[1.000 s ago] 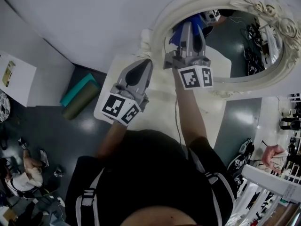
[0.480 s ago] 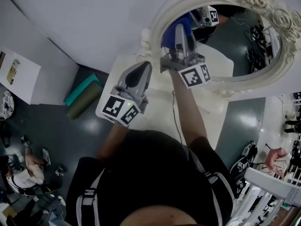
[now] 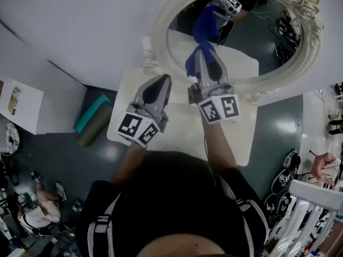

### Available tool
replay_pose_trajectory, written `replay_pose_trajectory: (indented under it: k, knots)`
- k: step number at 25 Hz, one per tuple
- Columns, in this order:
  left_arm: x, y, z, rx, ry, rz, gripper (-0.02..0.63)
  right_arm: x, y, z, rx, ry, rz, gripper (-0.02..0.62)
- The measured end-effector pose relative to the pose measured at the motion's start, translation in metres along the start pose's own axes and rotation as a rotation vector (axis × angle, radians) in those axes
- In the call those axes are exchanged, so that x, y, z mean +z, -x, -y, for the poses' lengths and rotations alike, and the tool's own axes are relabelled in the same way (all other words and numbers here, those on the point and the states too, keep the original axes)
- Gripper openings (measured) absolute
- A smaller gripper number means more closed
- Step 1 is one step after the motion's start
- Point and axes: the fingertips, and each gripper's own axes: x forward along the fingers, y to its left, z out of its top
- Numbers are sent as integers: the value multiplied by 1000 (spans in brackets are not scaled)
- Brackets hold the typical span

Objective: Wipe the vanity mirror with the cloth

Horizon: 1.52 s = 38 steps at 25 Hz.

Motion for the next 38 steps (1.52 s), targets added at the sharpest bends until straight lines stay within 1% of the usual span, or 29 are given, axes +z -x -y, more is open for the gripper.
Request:
replay_pose_trajectory:
  k: [2, 5, 9, 11, 16, 20, 22, 27, 38]
  knots:
    - [-5, -6, 7, -14, 2, -9, 9, 2, 19, 10, -48, 50, -43, 46]
    - [-15, -14, 19, -37, 6, -25, 9, 3, 49, 26, -115, 93, -97, 46]
    - [-33, -25, 37, -85, 30, -43, 9, -9, 84, 48, -193, 158, -168, 46]
    - [-46, -30, 47, -92, 31, -65, 9, -15, 104, 60, -237, 159, -200, 46]
    - [-76, -41, 66, -116, 102, -122, 9, -29, 145, 84, -318, 130, -243, 46]
    - [-93, -46, 80, -137, 90, -154, 9, -41, 167, 98, -389, 131, -302, 44]
    - [-99, -47, 83, -139, 84, -167, 9, -44, 172, 100, -404, 136, -315, 44]
    - [-109, -52, 89, -145, 73, -185, 9, -49, 181, 101, -404, 131, -322, 43]
    - [-110, -60, 91, -148, 54, -189, 9, -54, 179, 105, -402, 128, -327, 43]
